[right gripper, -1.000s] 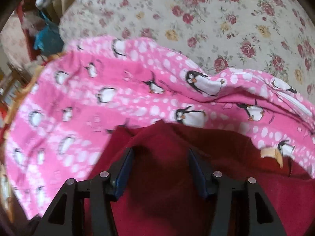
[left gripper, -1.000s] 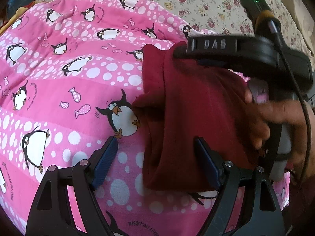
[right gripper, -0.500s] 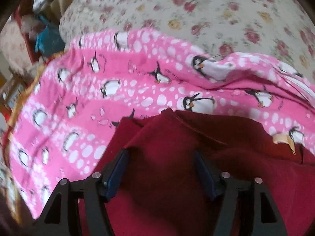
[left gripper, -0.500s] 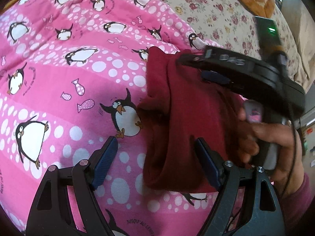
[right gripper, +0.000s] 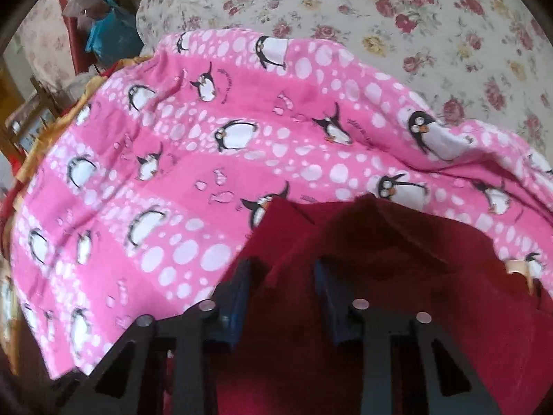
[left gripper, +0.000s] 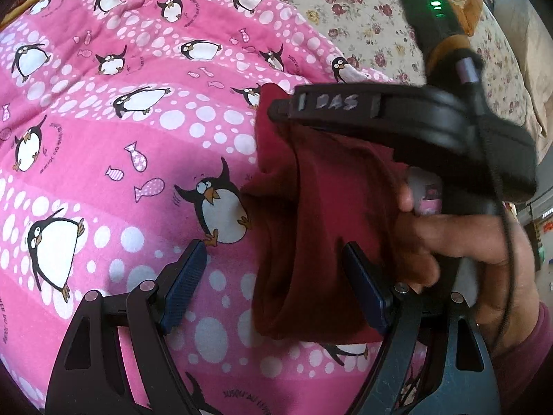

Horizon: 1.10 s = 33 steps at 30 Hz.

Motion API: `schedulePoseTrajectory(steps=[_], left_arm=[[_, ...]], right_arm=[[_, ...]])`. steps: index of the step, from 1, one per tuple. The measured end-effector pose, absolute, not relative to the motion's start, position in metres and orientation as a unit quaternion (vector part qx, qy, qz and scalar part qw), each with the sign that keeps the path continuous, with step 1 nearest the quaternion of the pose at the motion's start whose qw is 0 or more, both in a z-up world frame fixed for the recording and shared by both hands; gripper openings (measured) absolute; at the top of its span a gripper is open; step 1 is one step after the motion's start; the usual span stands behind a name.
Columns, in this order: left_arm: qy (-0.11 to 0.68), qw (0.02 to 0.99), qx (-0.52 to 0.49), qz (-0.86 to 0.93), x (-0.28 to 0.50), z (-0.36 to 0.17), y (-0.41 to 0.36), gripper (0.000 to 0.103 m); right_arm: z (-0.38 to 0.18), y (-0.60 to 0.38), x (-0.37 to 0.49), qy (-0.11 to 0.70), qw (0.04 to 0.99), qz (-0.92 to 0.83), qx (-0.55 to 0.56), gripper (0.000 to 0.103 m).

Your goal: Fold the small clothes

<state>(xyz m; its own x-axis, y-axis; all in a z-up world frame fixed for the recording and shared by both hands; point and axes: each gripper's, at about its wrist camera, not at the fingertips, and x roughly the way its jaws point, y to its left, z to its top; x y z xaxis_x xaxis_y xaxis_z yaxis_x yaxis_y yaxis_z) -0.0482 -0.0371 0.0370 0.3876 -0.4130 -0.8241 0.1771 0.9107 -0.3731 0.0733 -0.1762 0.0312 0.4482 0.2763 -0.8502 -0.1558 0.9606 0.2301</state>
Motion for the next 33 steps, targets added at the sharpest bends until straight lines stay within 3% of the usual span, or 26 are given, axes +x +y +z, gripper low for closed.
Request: schedulePoseTrajectory(steps=[3, 5, 7, 10, 12, 14, 17, 23, 25, 27, 30, 31, 33], left_arm=[[0.523, 0.825, -0.115, -0.178, -0.049, 0.037, -0.036, 0.081], [0.522, 0.827, -0.112, -0.177, -0.05, 0.037, -0.037, 0.081], [0.521, 0.828, -0.108, -0.177, -0.05, 0.037, -0.038, 0.081], [0.519, 0.83, -0.103, -0.175, -0.05, 0.036, -0.039, 0.081], [0.517, 0.832, -0.104, -0.174, -0.048, 0.037, -0.04, 0.081], [0.514, 0.832, -0.111, -0.175, -0.045, 0.037, -0.039, 0.081], [0.508, 0.833, -0.127, -0.18, -0.038, 0.039, -0.04, 0.081], [0.493, 0.825, -0.143, -0.237, -0.036, 0.04, -0.057, 0.08], [0.487, 0.823, -0.142, -0.255, -0.039, 0.042, -0.062, 0.059], [0.475, 0.826, -0.133, -0.271, -0.044, 0.046, -0.065, 0.048], [0.461, 0.831, -0.131, -0.282, -0.048, 0.052, -0.067, 0.046], [0.461, 0.829, -0.136, -0.285, -0.047, 0.053, -0.066, 0.046], [0.462, 0.826, -0.145, -0.288, -0.045, 0.053, -0.064, 0.046]], right_arm=[[0.038, -0.18, 0.073, 0.519, 0.843, 0.124, 0.071, 0.042], [0.039, -0.177, 0.074, 0.528, 0.84, 0.109, 0.057, 0.08], [0.032, -0.169, 0.076, 0.54, 0.834, 0.107, 0.033, 0.088], [0.019, -0.158, 0.076, 0.54, 0.837, 0.088, -0.026, 0.088], [0.022, -0.164, 0.073, 0.527, 0.846, 0.078, -0.018, 0.073], [0.031, -0.18, 0.069, 0.516, 0.851, 0.092, 0.015, 0.044], [0.044, -0.198, 0.06, 0.511, 0.851, 0.112, 0.047, 0.024], [0.055, -0.22, 0.048, 0.507, 0.849, 0.12, 0.09, 0.022], [0.055, -0.222, 0.047, 0.509, 0.846, 0.123, 0.1, 0.022], [0.055, -0.223, 0.045, 0.512, 0.843, 0.128, 0.106, 0.022], [0.057, -0.229, 0.046, 0.523, 0.832, 0.13, 0.13, 0.022], [0.059, -0.231, 0.047, 0.525, 0.83, 0.127, 0.14, 0.026], [0.063, -0.234, 0.048, 0.523, 0.829, 0.123, 0.154, 0.053]])
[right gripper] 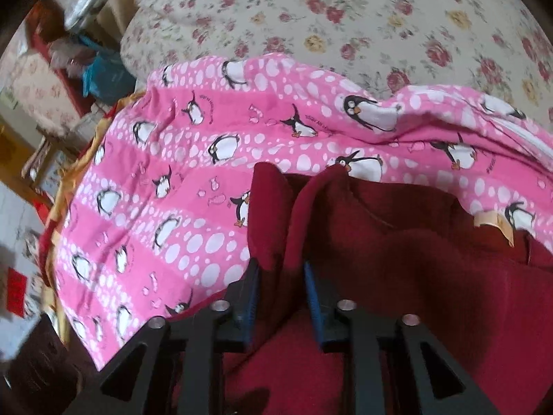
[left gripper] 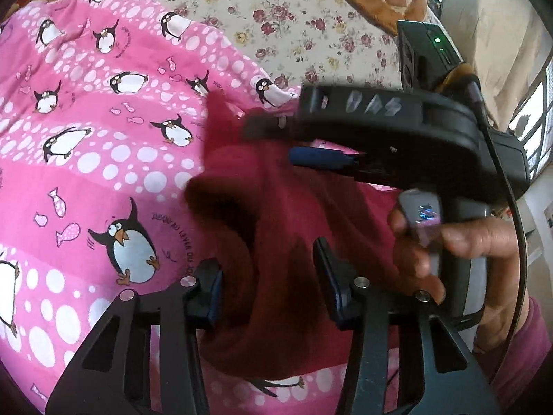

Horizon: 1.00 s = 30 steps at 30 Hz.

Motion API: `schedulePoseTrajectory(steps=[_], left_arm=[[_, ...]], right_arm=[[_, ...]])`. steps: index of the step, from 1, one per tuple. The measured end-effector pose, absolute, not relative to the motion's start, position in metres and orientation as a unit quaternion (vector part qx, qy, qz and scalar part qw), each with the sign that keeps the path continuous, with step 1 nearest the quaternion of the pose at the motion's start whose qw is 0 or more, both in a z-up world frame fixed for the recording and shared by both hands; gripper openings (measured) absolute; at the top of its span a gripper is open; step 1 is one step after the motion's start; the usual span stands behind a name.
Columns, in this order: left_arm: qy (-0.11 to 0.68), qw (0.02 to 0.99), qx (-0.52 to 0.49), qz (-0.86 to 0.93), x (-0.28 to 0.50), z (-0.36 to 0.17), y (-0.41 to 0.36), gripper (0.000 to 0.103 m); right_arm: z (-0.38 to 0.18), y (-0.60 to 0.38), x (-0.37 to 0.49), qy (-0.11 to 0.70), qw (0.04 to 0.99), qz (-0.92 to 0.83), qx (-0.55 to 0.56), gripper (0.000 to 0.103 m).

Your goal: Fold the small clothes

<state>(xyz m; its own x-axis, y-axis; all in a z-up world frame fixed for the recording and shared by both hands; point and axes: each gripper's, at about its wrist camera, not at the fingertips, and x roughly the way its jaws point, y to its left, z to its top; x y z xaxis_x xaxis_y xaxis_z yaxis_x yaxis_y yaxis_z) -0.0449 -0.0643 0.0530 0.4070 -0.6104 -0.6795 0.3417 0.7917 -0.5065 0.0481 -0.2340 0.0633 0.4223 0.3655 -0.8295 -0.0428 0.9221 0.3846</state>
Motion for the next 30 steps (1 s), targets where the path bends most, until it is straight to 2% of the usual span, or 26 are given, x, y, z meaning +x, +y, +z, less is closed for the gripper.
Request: schedulePoseTrajectory(steps=[1, 2, 7, 14, 18, 25, 30], left_arm=[[0.462, 0.825, -0.148, -0.29, -0.045, 0.054, -0.064, 0.046], [0.46, 0.826, -0.147, -0.292, -0.046, 0.055, -0.064, 0.046], [0.455, 0.831, -0.132, -0.292, -0.046, 0.057, -0.068, 0.046], [0.464, 0.832, -0.116, -0.281, -0.041, 0.053, -0.071, 0.044], [0.466, 0.834, -0.107, -0.276, -0.042, 0.051, -0.072, 0.044], [0.482, 0.831, -0.098, -0.26, -0.04, 0.042, -0.072, 0.044], [0.486, 0.83, -0.094, -0.255, -0.039, 0.039, -0.072, 0.044]], right_arm=[[0.066, -0.234, 0.049, 0.518, 0.831, 0.123, 0.16, 0.07], [0.069, -0.233, 0.051, 0.516, 0.833, 0.12, 0.159, 0.074], [0.064, -0.204, 0.067, 0.544, 0.824, 0.131, 0.09, 0.074], [0.03, -0.172, 0.086, 0.587, 0.8, 0.126, -0.008, 0.075], [0.027, -0.188, 0.083, 0.57, 0.815, 0.104, 0.01, 0.073], [0.028, -0.198, 0.074, 0.551, 0.827, 0.112, 0.018, 0.059], [0.03, -0.199, 0.074, 0.553, 0.825, 0.114, 0.021, 0.058]])
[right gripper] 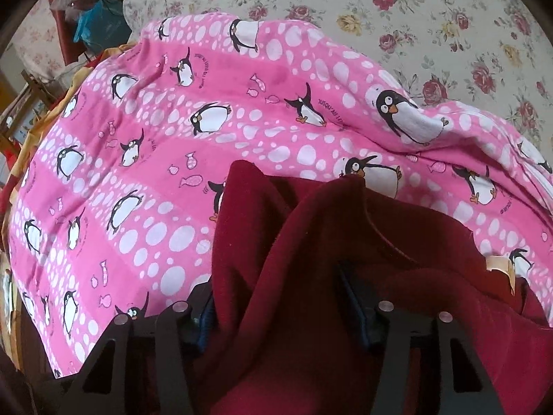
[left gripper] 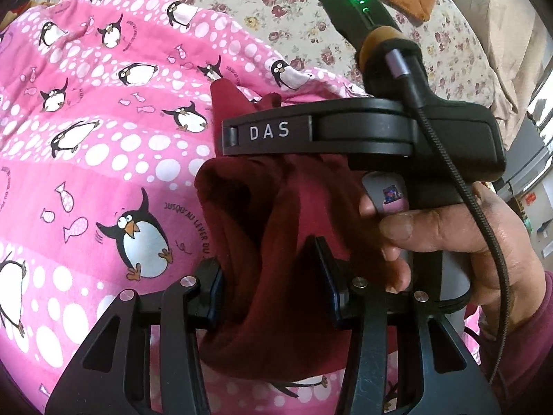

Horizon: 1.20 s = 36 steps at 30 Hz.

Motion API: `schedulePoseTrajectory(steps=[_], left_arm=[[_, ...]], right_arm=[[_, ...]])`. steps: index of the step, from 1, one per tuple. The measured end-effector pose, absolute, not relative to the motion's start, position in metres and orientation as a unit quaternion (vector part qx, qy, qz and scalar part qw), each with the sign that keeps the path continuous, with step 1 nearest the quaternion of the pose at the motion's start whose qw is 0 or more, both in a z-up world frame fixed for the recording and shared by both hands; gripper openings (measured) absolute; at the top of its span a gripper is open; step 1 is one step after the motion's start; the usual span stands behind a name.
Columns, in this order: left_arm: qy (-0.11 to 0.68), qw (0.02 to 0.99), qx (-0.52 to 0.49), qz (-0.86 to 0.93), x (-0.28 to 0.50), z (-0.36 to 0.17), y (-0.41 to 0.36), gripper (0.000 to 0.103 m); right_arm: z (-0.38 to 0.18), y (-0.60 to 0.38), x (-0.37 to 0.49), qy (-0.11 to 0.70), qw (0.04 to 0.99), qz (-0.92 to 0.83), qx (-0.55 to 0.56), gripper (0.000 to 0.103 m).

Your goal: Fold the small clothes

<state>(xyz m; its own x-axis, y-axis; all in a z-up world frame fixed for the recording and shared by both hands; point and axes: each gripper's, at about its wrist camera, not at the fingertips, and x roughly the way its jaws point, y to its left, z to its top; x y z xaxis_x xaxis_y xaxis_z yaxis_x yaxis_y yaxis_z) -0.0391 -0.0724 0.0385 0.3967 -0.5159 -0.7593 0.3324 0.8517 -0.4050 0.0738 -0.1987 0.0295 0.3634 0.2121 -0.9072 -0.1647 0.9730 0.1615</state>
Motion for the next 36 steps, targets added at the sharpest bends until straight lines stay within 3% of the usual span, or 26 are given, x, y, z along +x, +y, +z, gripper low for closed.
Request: schedulePoseTrajectory(steps=[3, 7, 11, 12, 13, 15, 19, 28, 36], left_arm=[[0.492, 0.828, -0.096, -0.25, -0.038, 0.035, -0.072, 0.052], [0.497, 0.827, -0.104, -0.243, -0.036, 0.033, -0.07, 0.061], [0.494, 0.827, -0.109, -0.246, -0.035, 0.031, -0.068, 0.061], [0.493, 0.826, -0.109, -0.252, -0.036, 0.031, -0.068, 0.059], [0.492, 0.824, -0.11, -0.257, -0.037, 0.031, -0.068, 0.043], [0.493, 0.822, -0.103, -0.268, -0.041, 0.034, -0.071, 0.026], [0.479, 0.831, -0.091, -0.269, -0.05, 0.044, -0.075, 0.018], [0.452, 0.833, -0.083, -0.308, -0.079, 0.093, -0.097, 0.015], [0.443, 0.822, -0.033, -0.356, -0.11, 0.122, -0.173, 0.015]], right_arm=[[0.03, -0.199, 0.072, 0.552, 0.826, 0.113, 0.026, 0.057], [0.037, -0.198, 0.069, 0.547, 0.827, 0.125, 0.033, 0.042], [0.044, -0.196, 0.064, 0.537, 0.832, 0.137, 0.033, 0.03], [0.045, -0.196, 0.063, 0.535, 0.832, 0.139, 0.035, 0.029], [0.047, -0.198, 0.061, 0.533, 0.833, 0.142, 0.04, 0.027], [0.048, -0.201, 0.06, 0.531, 0.833, 0.145, 0.049, 0.025], [0.055, -0.213, 0.054, 0.524, 0.834, 0.152, 0.081, 0.023], [0.103, -0.25, 0.025, 0.486, 0.849, 0.164, 0.129, 0.022], [0.151, -0.315, -0.025, 0.448, 0.872, 0.141, 0.138, 0.022]])
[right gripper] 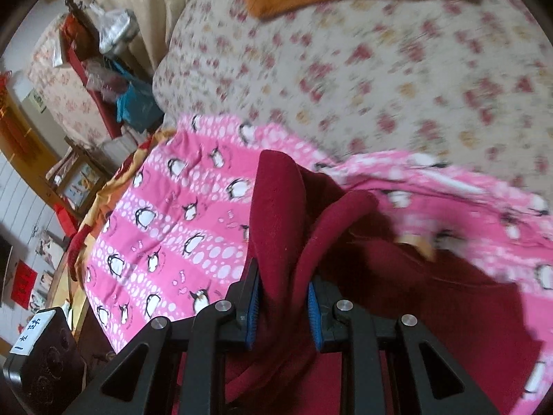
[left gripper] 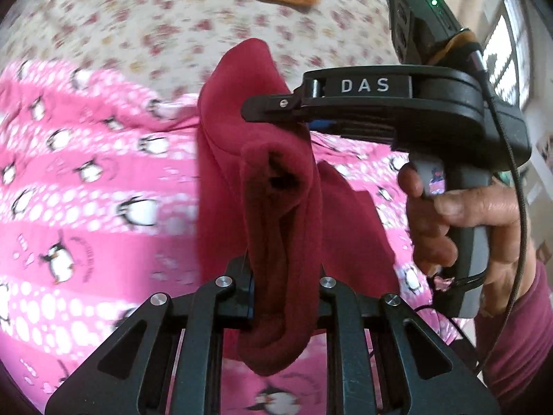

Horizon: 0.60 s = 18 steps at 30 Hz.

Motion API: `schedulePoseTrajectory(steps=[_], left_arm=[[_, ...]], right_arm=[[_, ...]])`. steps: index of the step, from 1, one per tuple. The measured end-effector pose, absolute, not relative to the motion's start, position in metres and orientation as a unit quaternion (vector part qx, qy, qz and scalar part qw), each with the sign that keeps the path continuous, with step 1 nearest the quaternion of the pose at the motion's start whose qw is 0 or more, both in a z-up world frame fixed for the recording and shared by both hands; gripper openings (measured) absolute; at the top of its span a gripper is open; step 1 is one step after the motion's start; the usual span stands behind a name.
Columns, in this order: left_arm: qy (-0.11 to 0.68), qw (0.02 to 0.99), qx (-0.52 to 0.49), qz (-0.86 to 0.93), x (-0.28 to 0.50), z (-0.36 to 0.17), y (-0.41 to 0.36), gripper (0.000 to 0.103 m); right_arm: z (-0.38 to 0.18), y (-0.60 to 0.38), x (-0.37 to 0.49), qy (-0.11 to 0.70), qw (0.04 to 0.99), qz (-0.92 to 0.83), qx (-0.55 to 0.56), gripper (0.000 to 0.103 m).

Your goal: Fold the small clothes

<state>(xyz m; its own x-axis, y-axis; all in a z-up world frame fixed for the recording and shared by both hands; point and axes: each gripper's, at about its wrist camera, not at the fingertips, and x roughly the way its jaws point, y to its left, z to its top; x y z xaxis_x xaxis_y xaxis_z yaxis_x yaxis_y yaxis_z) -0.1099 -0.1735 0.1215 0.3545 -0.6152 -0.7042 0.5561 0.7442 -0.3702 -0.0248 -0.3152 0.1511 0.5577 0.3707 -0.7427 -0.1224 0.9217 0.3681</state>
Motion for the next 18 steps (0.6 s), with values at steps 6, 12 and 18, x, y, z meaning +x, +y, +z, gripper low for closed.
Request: schedulePoseTrajectory(steps=[6, 12, 18], left_arm=[[0.451, 0.802, -0.023, -0.392, -0.122, 0.12, -0.237, 0.015], [0.468, 0.78, 0.006, -0.416, -0.139, 0.105, -0.295, 0.015], [0.509, 0.747, 0.015, -0.427, -0.143, 0.083, -0.319, 0.029]], right_arm=[[0.151, -0.39, -0.063, 0.446, 0.876, 0.086, 0.161, 0.022], [0.133, -0.454, -0.095, 0.446, 0.871, 0.042, 0.2, 0.021], [0.089, -0.481, -0.101, 0.477, 0.854, -0.027, 0.205, 0.02]])
